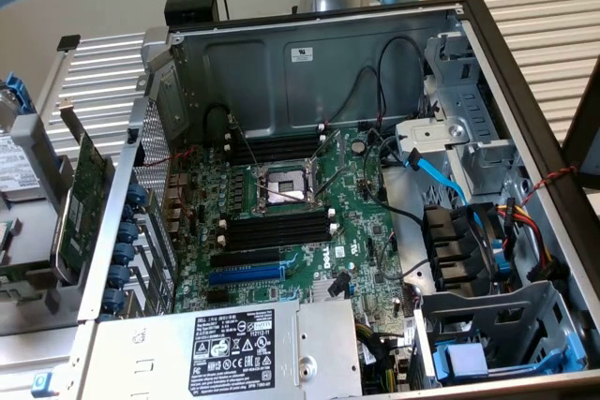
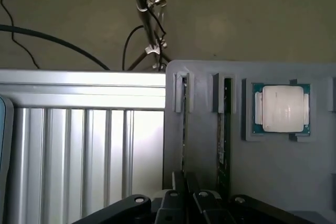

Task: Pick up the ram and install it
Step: 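Pick up the ram and move it above insertion slot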

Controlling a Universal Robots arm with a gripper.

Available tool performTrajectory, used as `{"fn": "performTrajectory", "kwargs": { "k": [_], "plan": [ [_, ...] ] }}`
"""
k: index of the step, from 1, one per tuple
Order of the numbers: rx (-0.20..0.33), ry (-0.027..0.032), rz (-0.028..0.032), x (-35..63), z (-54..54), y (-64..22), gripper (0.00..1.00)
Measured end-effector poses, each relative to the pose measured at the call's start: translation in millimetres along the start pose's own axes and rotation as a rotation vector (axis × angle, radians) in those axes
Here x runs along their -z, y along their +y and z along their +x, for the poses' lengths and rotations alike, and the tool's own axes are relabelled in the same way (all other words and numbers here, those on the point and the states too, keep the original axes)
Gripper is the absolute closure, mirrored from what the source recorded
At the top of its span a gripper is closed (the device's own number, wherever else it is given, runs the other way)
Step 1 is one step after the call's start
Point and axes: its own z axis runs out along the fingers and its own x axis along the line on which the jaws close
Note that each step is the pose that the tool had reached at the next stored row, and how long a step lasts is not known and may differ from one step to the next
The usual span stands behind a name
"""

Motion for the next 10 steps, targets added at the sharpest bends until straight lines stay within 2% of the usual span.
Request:
{"fn": "performTrajectory", "kwargs": {
  "k": [10],
  "plan": [
    [0.000, -0.0001, 0.0001, 45.8, 5.9, 1.6, 0.87]
  ]
}}
